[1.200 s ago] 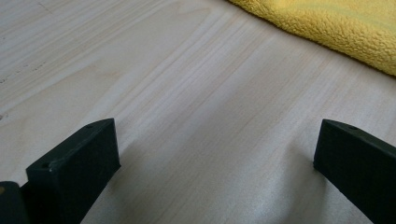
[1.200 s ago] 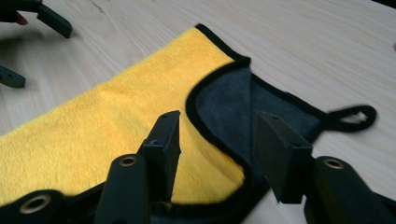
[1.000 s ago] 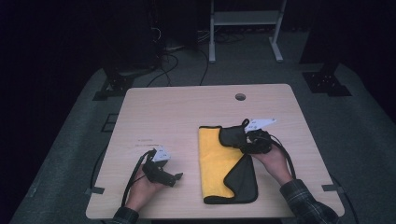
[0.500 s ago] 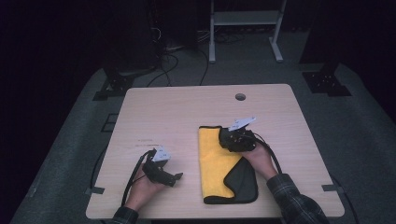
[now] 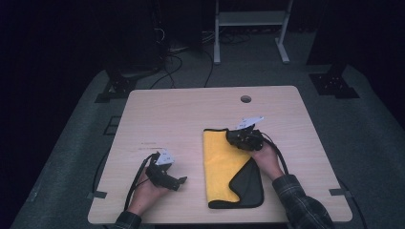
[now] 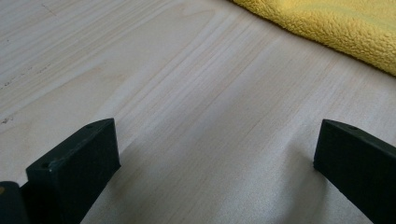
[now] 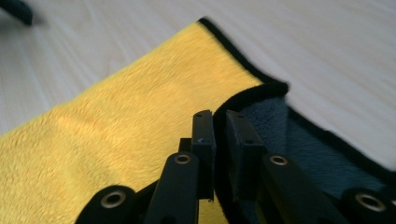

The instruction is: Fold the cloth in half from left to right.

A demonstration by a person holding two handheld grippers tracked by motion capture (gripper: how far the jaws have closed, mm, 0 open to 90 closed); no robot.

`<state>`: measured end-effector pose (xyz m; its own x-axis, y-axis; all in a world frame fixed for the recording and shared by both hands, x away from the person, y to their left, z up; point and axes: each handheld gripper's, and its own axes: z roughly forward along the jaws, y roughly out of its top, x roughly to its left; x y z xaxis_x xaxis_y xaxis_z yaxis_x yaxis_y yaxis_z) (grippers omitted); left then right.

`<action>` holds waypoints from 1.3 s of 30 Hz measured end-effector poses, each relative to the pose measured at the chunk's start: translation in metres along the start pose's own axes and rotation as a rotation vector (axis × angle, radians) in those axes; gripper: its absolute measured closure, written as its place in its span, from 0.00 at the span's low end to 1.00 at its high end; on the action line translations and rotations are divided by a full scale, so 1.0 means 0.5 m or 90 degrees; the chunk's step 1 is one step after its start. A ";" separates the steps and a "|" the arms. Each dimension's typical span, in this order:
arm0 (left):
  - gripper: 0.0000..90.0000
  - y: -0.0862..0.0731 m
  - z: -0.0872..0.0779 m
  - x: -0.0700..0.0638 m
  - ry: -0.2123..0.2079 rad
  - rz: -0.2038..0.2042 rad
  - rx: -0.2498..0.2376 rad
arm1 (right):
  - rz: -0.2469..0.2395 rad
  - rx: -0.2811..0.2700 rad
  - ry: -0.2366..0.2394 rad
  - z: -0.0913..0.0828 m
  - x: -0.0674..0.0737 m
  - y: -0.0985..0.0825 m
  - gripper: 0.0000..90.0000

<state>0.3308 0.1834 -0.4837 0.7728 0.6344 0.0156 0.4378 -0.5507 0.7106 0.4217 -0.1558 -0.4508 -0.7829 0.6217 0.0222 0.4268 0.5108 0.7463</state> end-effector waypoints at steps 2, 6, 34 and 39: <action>0.00 0.000 0.000 0.000 0.000 0.000 0.000 | 0.017 -0.010 -0.008 -0.008 -0.016 0.003 0.90; 0.00 0.000 0.000 0.000 0.000 0.000 0.000 | 0.043 -0.018 -0.027 -0.019 -0.046 0.005 0.90; 0.00 0.000 0.000 0.000 0.000 -0.001 0.000 | 0.122 -0.039 -0.068 -0.074 -0.112 -0.045 0.72; 0.00 0.000 0.000 0.000 0.000 0.000 0.000 | 0.085 -0.040 -0.021 -0.104 -0.054 -0.045 0.68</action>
<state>0.3307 0.1833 -0.4837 0.7728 0.6345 0.0157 0.4377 -0.5506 0.7108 0.4098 -0.2151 -0.4338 -0.7047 0.7020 0.1029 0.4964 0.3843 0.7783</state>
